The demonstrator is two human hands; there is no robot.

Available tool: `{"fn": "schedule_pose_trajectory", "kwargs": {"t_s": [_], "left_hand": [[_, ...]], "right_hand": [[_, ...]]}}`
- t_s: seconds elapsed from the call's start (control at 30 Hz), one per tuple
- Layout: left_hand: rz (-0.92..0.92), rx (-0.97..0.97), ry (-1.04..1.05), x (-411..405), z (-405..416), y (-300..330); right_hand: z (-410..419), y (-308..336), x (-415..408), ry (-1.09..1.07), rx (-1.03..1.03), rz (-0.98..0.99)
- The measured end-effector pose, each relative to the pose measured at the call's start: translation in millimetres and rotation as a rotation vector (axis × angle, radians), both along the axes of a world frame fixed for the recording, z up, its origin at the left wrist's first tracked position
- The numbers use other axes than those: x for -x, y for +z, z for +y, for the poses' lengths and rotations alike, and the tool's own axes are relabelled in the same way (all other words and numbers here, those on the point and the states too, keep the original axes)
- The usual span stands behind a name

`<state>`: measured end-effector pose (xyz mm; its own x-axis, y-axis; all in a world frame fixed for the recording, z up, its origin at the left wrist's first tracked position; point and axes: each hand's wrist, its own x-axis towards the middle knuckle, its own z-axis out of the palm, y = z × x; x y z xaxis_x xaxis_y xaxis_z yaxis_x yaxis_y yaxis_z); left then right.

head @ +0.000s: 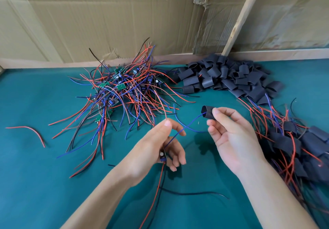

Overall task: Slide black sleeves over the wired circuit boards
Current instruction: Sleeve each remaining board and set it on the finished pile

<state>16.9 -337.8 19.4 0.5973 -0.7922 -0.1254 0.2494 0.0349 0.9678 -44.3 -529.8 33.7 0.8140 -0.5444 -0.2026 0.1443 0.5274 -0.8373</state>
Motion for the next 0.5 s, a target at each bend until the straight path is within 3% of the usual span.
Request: {"fn": "schedule_pose_trajectory", "kwargs": {"t_s": [0.27,0.5], "left_hand": [[-0.473,-0.265,0.010,11.0,-4.4,-8.3],[-0.619,-0.319,0.015,10.2,-3.6,-7.2]], "right_hand": [[6.0,9.4,2.6,0.057,0.095,-0.070],[4.8,12.9,5.9,0.081,0.170,-0.118]]}}
